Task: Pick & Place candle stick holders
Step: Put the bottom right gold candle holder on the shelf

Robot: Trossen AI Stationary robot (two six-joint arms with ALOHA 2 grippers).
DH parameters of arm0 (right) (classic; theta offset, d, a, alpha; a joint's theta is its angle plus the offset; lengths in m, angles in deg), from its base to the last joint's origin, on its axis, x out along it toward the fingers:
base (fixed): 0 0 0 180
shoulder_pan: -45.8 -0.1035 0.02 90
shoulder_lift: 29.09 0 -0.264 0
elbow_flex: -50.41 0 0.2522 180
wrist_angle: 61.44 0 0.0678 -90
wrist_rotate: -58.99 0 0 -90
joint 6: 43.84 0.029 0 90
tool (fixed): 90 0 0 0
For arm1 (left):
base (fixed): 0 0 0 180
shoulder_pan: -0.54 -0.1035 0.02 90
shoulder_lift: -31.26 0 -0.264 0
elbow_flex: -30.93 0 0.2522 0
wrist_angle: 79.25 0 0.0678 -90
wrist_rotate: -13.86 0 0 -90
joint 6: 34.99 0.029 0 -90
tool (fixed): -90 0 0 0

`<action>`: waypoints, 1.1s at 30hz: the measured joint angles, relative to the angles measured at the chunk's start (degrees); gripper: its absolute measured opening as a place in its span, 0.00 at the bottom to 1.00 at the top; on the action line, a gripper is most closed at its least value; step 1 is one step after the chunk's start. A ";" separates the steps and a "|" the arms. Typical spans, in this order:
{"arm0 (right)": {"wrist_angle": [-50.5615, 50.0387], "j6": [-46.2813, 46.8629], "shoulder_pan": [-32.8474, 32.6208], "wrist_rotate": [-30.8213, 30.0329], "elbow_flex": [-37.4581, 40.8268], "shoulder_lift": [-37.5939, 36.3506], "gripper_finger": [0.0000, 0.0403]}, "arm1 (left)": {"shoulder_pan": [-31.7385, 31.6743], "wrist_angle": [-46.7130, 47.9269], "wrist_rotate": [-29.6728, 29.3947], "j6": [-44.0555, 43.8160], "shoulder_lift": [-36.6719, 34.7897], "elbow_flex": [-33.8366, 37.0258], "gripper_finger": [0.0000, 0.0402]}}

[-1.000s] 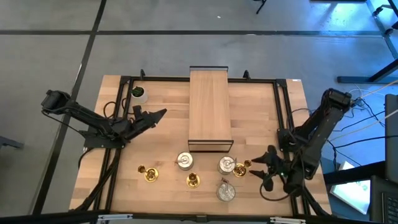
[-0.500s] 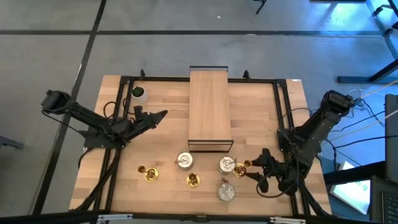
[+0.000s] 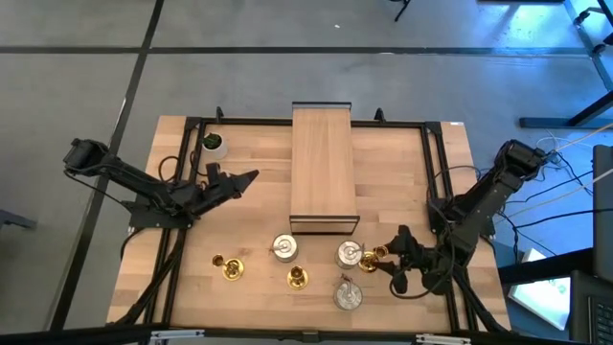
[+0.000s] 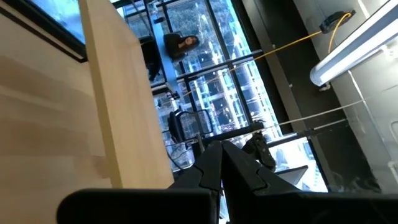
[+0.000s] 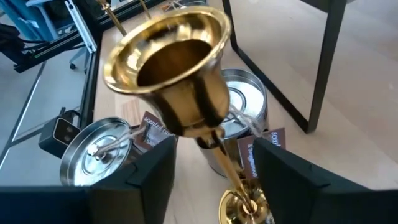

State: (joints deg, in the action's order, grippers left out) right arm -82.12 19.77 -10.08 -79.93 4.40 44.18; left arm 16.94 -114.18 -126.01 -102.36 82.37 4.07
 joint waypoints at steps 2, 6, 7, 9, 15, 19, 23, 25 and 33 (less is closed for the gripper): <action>-0.02 -0.02 0.24 0.14 0.00 0.00 0.48 | 0.00 -0.58 0.00 0.82 0.00 0.00 0.00; -0.09 -0.68 0.46 0.27 0.00 0.00 0.39 | 0.00 -0.80 0.00 1.05 0.00 0.00 0.00; -0.11 -0.87 0.46 0.29 0.00 0.00 0.37 | 0.00 -0.82 0.00 1.06 0.00 0.00 0.00; -0.13 -0.88 0.47 0.33 0.00 0.00 0.32 | 0.00 -0.78 0.00 1.07 0.00 0.00 0.00; -0.37 -0.87 0.55 0.78 0.00 0.00 0.21 | 0.00 -0.78 -0.07 1.26 0.00 0.00 0.00; -0.57 -0.87 0.97 1.21 0.00 0.00 0.15 | 0.00 -0.78 -0.11 1.66 0.00 0.00 0.00; -0.42 -0.85 1.14 1.17 0.00 0.00 0.11 | 0.00 -0.78 -0.11 1.70 0.00 0.00 0.00; -0.44 -0.05 1.20 1.35 -0.02 0.00 0.09 | 0.00 -0.76 -0.11 1.70 0.00 0.00 0.00; -0.42 3.71 1.62 4.05 -0.21 -0.24 0.06 | 0.00 -0.76 -0.10 2.04 0.00 0.00 0.00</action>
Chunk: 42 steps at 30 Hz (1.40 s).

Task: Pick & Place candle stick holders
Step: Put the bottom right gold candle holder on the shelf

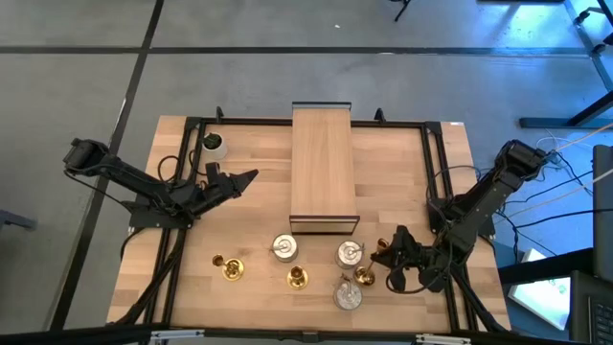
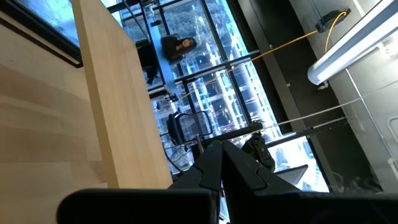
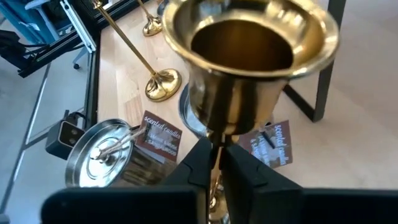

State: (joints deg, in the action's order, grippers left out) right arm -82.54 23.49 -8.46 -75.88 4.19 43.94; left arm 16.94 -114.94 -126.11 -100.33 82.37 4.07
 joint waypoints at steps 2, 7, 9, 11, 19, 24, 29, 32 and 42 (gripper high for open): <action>-0.41 0.87 0.00 0.80 -0.40 0.02 0.06 | 0.00 0.00 0.04 0.58 0.00 0.00 0.00; -7.64 4.25 0.37 3.88 -3.89 0.02 0.05 | -0.02 0.02 0.07 1.53 0.00 0.00 0.00; -14.13 5.39 0.40 4.76 -6.70 0.05 0.05 | 0.00 0.02 0.04 1.58 0.00 0.00 0.00; -21.26 6.50 0.90 5.75 -10.36 0.07 0.05 | -0.02 0.04 0.08 1.17 0.00 0.00 0.00; -48.95 9.93 4.19 9.14 -24.44 0.04 0.05 | -0.02 -0.02 -4.59 -0.77 0.00 0.00 0.00; -60.05 12.85 7.28 9.26 -30.79 0.04 0.05 | -0.02 0.09 -6.56 0.92 0.00 0.00 0.00; -63.19 9.64 12.68 9.43 -35.08 0.04 0.05 | -0.02 0.00 -4.09 1.70 0.00 0.00 0.00; -61.87 5.64 16.24 11.46 -36.25 0.02 0.05 | -0.18 -0.04 -3.14 2.92 0.00 0.00 0.00; -51.32 -7.73 26.70 19.66 -36.39 0.23 0.05 | -2.75 0.05 5.82 5.20 0.00 0.00 0.00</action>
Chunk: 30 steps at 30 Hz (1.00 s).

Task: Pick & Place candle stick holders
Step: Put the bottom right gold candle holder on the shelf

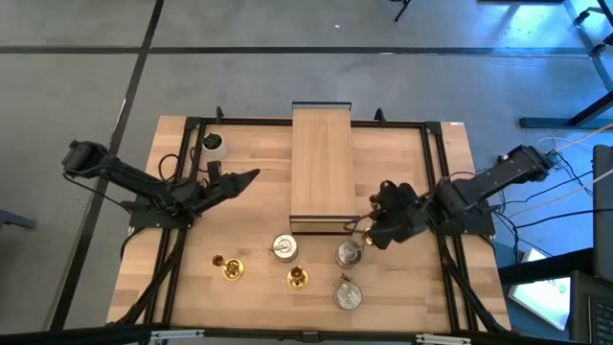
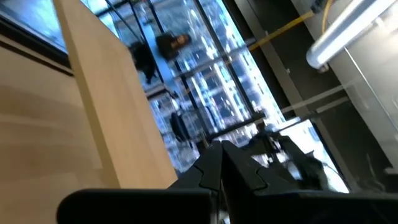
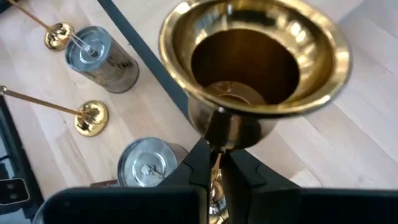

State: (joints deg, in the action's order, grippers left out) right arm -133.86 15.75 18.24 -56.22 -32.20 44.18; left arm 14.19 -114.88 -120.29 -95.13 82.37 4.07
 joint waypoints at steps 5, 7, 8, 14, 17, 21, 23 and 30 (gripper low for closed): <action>0.40 -2.18 2.44 4.29 -0.02 1.33 0.05 | -0.75 0.32 2.73 -0.02 0.00 0.00 0.00; 0.43 -2.16 2.50 4.71 -0.02 1.80 0.05 | -0.72 0.34 3.02 0.01 0.00 0.00 0.00; 0.37 -2.14 2.50 4.84 -0.02 1.93 0.05 | -0.72 0.36 3.10 0.01 0.00 0.00 0.00; -3.33 -2.98 2.50 6.77 -0.02 1.85 0.05 | -0.70 0.63 3.39 0.78 0.00 0.00 0.00; -4.75 -4.74 2.47 8.24 -0.02 1.84 0.05 | -0.70 1.53 4.18 0.82 0.00 0.00 0.00; -7.52 -6.02 2.47 8.69 -0.02 1.84 0.05 | -0.70 4.06 6.94 0.79 -0.02 0.00 0.00; -13.92 -4.51 2.46 7.70 -0.02 1.71 0.05 | -0.70 5.29 8.38 0.76 -0.02 0.00 0.00; -21.29 -0.42 2.48 4.89 0.00 -1.26 0.05 | -0.64 6.57 9.88 0.76 -0.02 0.00 0.00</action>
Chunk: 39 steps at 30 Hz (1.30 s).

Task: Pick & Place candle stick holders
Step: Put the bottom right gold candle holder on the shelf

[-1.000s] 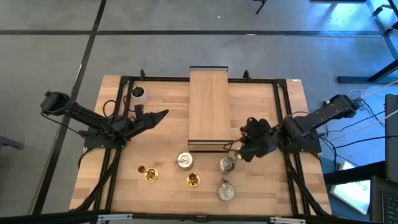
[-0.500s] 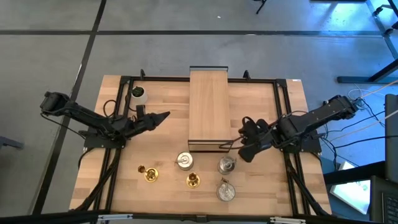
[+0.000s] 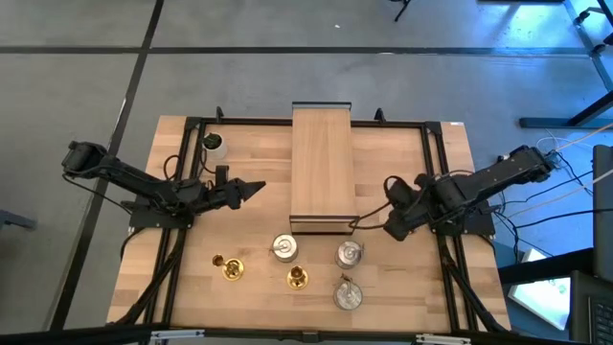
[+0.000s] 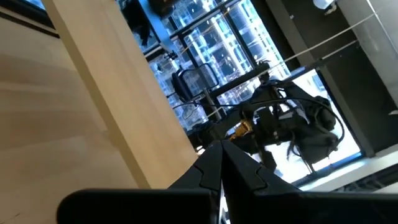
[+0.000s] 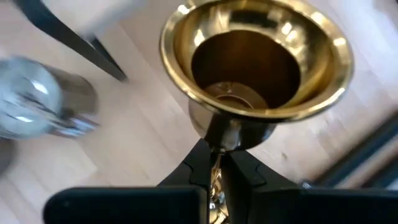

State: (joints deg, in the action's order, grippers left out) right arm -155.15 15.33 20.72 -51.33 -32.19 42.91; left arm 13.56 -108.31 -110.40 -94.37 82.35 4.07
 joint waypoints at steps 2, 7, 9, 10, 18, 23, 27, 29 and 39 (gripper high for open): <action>1.54 0.11 0.00 -0.51 0.00 -0.94 0.05 | 0.00 0.00 0.00 0.07 0.02 0.00 0.00; 3.75 2.20 0.78 -2.91 0.00 -2.29 0.05 | -0.04 0.71 -0.12 0.15 0.02 0.00 0.00; 6.21 2.32 1.74 -4.34 0.00 -3.24 0.05 | -0.04 0.55 -0.61 0.01 0.02 0.00 0.00; 7.79 2.15 2.32 -5.08 0.00 -3.86 0.05 | -0.04 0.55 -0.85 -0.25 0.02 0.00 0.00; 24.14 -2.14 9.31 -6.59 0.00 -9.94 0.05 | -0.55 -6.82 -1.81 2.04 0.02 -0.59 0.00; 29.22 -7.38 13.90 -3.63 -1.97 -11.30 0.05 | -5.15 -4.70 6.83 9.07 0.26 -7.39 0.00; 26.54 -11.58 16.48 -3.22 -7.05 -10.90 0.05 | -9.63 6.40 15.81 12.52 1.95 -16.02 0.00; 25.50 -13.67 17.53 -3.09 -9.82 -10.75 0.05 | -11.43 10.55 18.75 14.30 3.60 -20.36 0.00; 22.37 -25.52 22.58 -3.46 -21.99 -7.49 0.05 | -21.89 24.50 32.12 28.79 16.72 -40.73 0.00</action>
State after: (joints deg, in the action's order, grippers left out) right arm -132.78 -10.19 43.30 -54.79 -54.18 35.42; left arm -8.34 -83.81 -78.28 -65.57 99.07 -36.66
